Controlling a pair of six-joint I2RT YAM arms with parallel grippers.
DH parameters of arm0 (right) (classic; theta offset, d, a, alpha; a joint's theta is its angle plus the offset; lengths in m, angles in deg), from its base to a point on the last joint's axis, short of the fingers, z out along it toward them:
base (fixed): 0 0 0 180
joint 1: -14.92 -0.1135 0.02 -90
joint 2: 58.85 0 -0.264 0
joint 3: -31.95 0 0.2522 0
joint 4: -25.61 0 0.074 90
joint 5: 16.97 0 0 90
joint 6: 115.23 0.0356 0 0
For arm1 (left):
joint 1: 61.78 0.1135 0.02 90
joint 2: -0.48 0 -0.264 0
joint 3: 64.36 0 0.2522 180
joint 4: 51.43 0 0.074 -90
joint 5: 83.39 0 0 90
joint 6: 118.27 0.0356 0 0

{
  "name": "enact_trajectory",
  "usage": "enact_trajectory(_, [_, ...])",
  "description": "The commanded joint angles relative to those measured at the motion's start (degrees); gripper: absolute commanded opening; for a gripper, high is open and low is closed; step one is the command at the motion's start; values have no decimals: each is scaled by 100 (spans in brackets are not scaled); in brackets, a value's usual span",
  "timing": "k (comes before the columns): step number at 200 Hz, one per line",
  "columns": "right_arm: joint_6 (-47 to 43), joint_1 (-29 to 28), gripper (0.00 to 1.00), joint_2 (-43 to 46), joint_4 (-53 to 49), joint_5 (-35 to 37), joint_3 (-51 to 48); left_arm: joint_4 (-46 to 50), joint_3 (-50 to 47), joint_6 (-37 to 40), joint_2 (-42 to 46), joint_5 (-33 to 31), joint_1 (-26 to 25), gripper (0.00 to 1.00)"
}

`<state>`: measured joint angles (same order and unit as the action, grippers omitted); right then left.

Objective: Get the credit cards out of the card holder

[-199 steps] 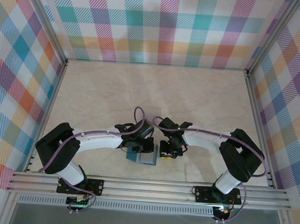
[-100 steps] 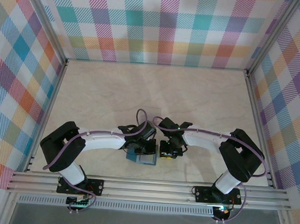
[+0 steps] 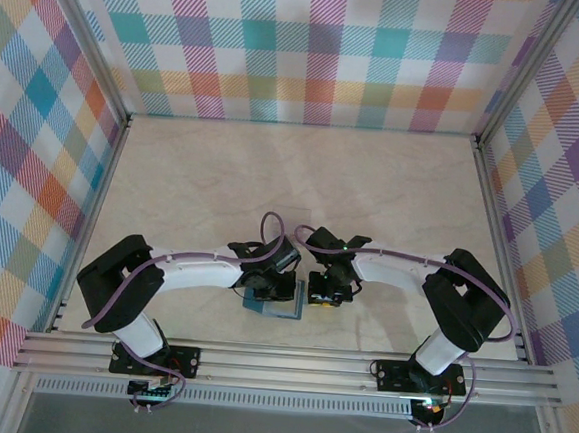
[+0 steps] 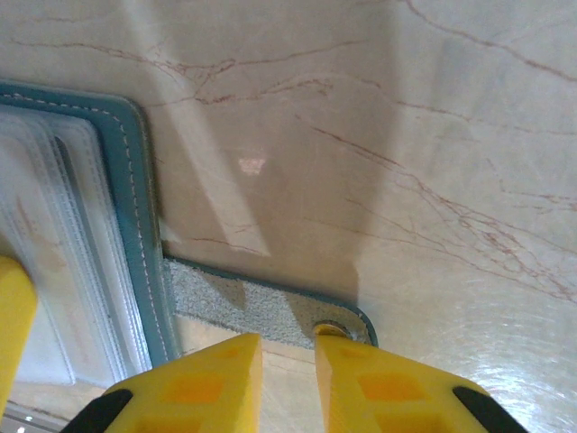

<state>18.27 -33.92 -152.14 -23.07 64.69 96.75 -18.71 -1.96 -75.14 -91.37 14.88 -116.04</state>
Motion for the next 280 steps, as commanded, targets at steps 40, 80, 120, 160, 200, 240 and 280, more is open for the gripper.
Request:
enact_trajectory(40, [-35, -38, 26, -250, -1, 131, -121, 1369, 347, 464, -10, -929, -117, 28])
enact_trajectory(80, [-33, -38, 27, -282, 18, 115, -121, 1885, 749, 579, -248, -1383, -324, 36])
enact_trajectory(120, [-44, -38, 27, -290, 3, 122, -121, 2567, 1234, 598, -532, -2091, -610, 39])
enact_trajectory(160, [-53, -38, 27, -298, -6, 121, -121, 3122, 1575, 609, -721, -2637, -822, 40])
enact_trajectory(200, [-55, -38, 27, -259, -52, 140, -122, 3189, 1516, 740, -625, -2746, -823, 42])
enact_trajectory(240, [-66, -38, 27, -250, -100, 148, -64, 3271, 1508, 902, -570, -2783, -823, 42])
enact_trajectory(280, [-70, -37, 27, -250, -123, 140, -31, 3279, 1368, 948, -572, -2840, -816, 41])
